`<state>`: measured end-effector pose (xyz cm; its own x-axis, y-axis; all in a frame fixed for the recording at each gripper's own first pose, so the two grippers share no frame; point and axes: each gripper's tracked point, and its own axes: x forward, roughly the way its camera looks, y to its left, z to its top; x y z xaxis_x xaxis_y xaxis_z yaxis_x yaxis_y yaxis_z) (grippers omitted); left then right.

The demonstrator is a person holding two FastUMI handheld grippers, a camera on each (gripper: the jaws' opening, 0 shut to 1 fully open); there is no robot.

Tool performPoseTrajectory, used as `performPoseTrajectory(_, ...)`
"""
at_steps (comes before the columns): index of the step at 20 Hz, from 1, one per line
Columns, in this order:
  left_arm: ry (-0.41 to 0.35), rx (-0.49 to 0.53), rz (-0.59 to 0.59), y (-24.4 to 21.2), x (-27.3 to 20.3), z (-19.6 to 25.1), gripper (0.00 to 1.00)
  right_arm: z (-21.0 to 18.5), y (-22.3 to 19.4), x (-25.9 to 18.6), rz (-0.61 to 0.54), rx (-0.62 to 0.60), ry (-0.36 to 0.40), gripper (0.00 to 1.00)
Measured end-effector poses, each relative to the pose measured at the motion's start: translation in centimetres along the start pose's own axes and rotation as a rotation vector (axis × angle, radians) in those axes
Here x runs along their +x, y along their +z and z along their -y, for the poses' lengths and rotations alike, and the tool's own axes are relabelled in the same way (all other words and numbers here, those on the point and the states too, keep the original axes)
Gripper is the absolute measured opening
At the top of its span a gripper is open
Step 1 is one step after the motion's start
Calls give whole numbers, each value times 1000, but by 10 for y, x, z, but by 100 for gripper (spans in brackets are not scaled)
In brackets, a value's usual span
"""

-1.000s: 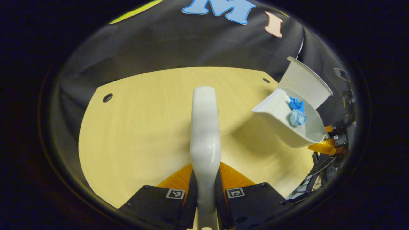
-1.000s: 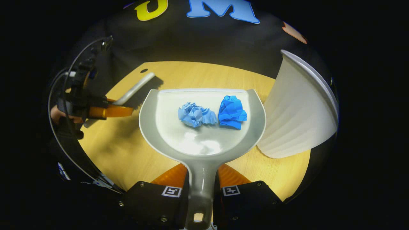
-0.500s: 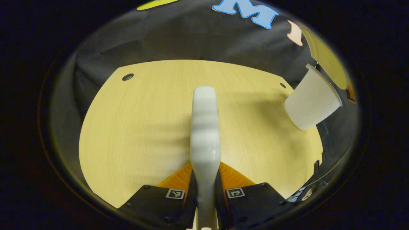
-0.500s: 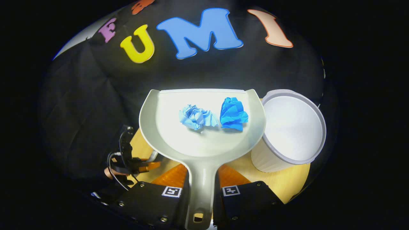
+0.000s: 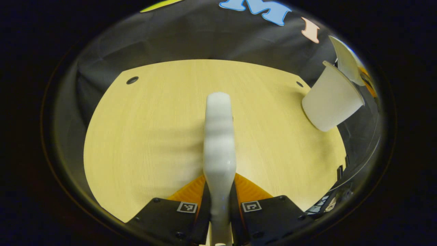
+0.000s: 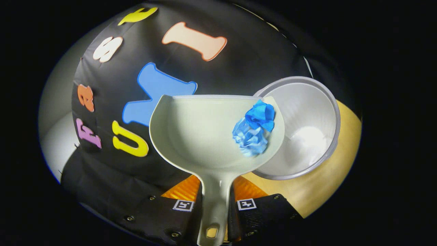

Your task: Pick up the small broom and dustpan from the desktop, sweep the trash into the dustpan with the broom, and then empty the trash into the garbage bin.

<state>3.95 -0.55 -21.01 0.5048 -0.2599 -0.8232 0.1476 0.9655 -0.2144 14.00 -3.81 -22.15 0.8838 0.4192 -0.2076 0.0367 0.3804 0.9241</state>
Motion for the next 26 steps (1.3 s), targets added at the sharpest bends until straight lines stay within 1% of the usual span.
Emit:
performPoseTrajectory(3, -8, 20, -8, -3, 0, 5, 35, -5, 8, 2, 44, 127, 57, 32)
performPoseTrajectory(4, -11, 26, -11, -4, -1, 6, 33, -8, 12, -1, 64, 204, 102, 31)
performPoseTrajectory(5, -13, 27, -14, -5, -3, 7, 35, -8, 17, -3, 76, 263, 139, 31)
performPoseTrajectory(6, -17, 33, -20, -8, -3, 12, 33, -12, 25, -6, 99, 362, 203, 31)
performPoseTrajectory(7, -19, 40, -23, -11, -3, 14, 35, -14, 27, -9, 109, 411, 237, 31)
performPoseTrajectory(8, -21, 45, -26, -12, -2, 16, 33, -15, 29, -9, 112, 441, 260, 31)
performPoseTrajectory(10, -26, 51, -28, -14, -2, 18, 33, -23, 26, -11, 111, 492, 304, 31)
performPoseTrajectory(11, -27, 53, -30, -13, -3, 17, 35, -28, 27, -9, 111, 510, 322, 31)
performPoseTrajectory(12, -28, 55, -31, -14, -4, 16, 33, -26, 25, -3, 103, 516, 334, 31)
performPoseTrajectory(16, -25, 54, -32, -15, -6, 11, 33, -30, 23, -2, 92, 518, 368, 31)
performPoseTrajectory(20, -19, 49, -31, -15, -7, 5, 33, -25, 20, -3, 86, 417, 325, 31)
performPoseTrajectory(21, -16, 46, -32, -16, -8, 3, 33, -24, 20, -4, 83, 374, 306, 31)
performPoseTrajectory(22, -13, 44, -33, -16, -8, 1, 35, -24, 14, -1, 73, 303, 274, 31)
performPoseTrajectory(23, -8, 39, -35, -18, -8, -1, 33, -24, 9, 4, 64, 246, 250, 31)
performPoseTrajectory(24, 7, 40, -38, -20, -10, -6, 35, -20, -8, 19, 30, 70, 175, 31)
performPoseTrajectory(25, 16, 41, -40, -22, -10, -7, 35, -19, -15, 20, 16, 6, 148, 31)
performPoseTrajectory(26, 23, 39, -44, -24, -12, -10, 35, -10, -25, 26, -7, -124, 90, 31)
